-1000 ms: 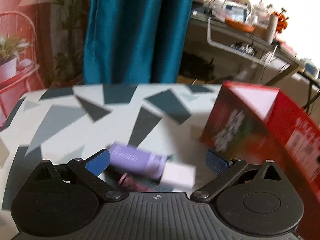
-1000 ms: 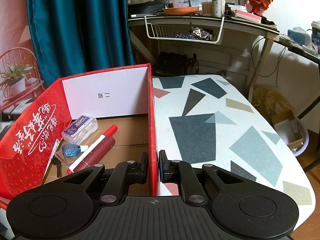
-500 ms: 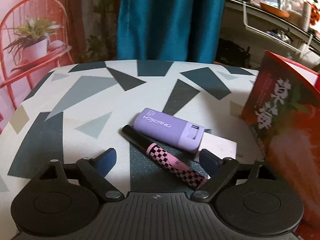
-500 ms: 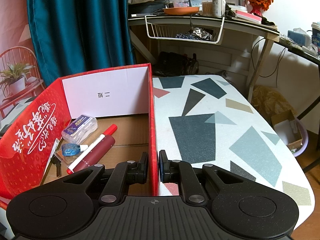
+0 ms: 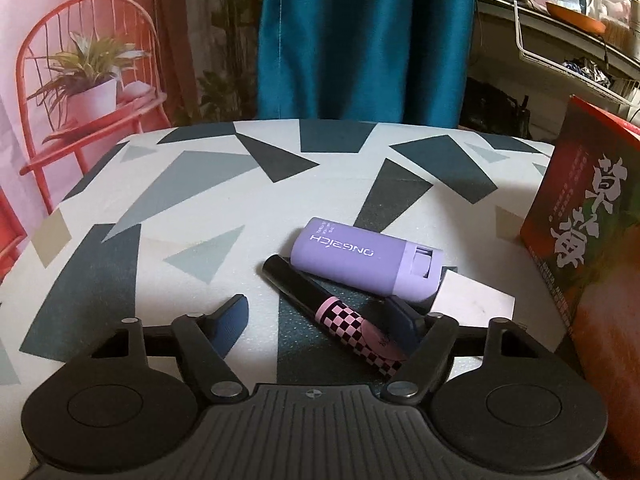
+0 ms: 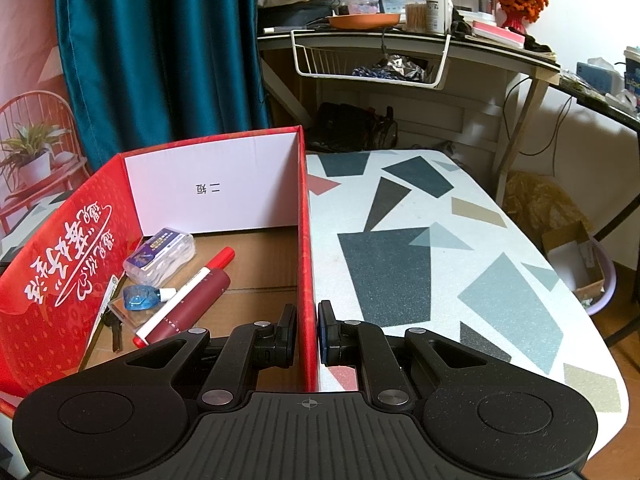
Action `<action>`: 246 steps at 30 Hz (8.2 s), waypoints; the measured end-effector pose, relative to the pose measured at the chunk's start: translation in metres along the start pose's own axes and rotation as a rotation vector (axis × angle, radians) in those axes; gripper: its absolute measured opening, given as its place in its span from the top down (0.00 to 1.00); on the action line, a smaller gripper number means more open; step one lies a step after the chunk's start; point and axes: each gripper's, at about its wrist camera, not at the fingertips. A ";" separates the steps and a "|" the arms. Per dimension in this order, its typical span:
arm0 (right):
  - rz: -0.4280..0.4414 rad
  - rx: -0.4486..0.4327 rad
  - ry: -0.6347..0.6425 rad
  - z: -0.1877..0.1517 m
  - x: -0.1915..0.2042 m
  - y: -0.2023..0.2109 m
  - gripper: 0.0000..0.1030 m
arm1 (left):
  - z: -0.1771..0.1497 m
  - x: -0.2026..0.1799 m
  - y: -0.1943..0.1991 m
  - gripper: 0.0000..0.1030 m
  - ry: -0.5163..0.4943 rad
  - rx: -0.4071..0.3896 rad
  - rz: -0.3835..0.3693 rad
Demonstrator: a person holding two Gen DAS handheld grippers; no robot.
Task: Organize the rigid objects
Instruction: 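Move the left tool back over the pink-checkered mascara, then lower the left tool onto the mascara and close, then lift the mascara with the left tool, then carry the mascara into the red box and open the left tool, then move the left tool back over the white charger, then lower the left tool onto the white charger and close, then lift the white charger with the left tool, then carry the charger into the red box and open the left tool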
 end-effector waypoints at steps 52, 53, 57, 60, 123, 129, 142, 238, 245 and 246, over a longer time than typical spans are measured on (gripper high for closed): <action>-0.003 -0.002 0.002 0.002 0.001 0.001 0.89 | -0.027 -0.001 0.028 0.84 -0.009 0.016 -0.133; -0.003 -0.001 0.002 0.002 0.002 0.001 0.89 | -0.028 -0.002 0.029 0.84 -0.013 0.016 -0.136; -0.003 -0.002 0.002 0.002 0.001 0.001 0.89 | -0.030 -0.001 0.039 0.84 -0.032 -0.016 -0.128; -0.003 -0.002 0.002 0.002 0.001 0.001 0.89 | -0.026 0.002 0.048 0.84 -0.028 -0.045 -0.137; 0.008 -0.004 -0.008 0.003 0.001 0.000 0.89 | 0.023 -0.080 0.095 0.13 -0.258 -0.284 -0.366; 0.009 -0.002 -0.012 0.002 -0.001 0.000 0.89 | 0.005 -0.043 0.072 0.06 -0.163 -0.193 -0.228; 0.009 -0.003 -0.012 0.001 -0.001 0.000 0.89 | -0.007 -0.030 0.040 0.11 -0.171 -0.128 -0.276; 0.007 -0.004 -0.006 0.001 -0.002 -0.001 0.89 | 0.014 -0.132 0.102 0.52 -0.557 -0.306 -0.475; 0.008 -0.004 -0.008 0.001 -0.002 -0.001 0.88 | 0.009 -0.137 0.089 0.51 -0.603 -0.258 -0.469; 0.010 -0.004 -0.009 0.001 -0.002 -0.001 0.88 | 0.009 -0.138 0.090 0.51 -0.609 -0.255 -0.467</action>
Point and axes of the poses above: each gripper's, at about its wrist camera, not at the fingertips, and y roughly against the way its jaws point, x to its left, z to its top, and after that the axes turned 8 degrees about x, right-handed
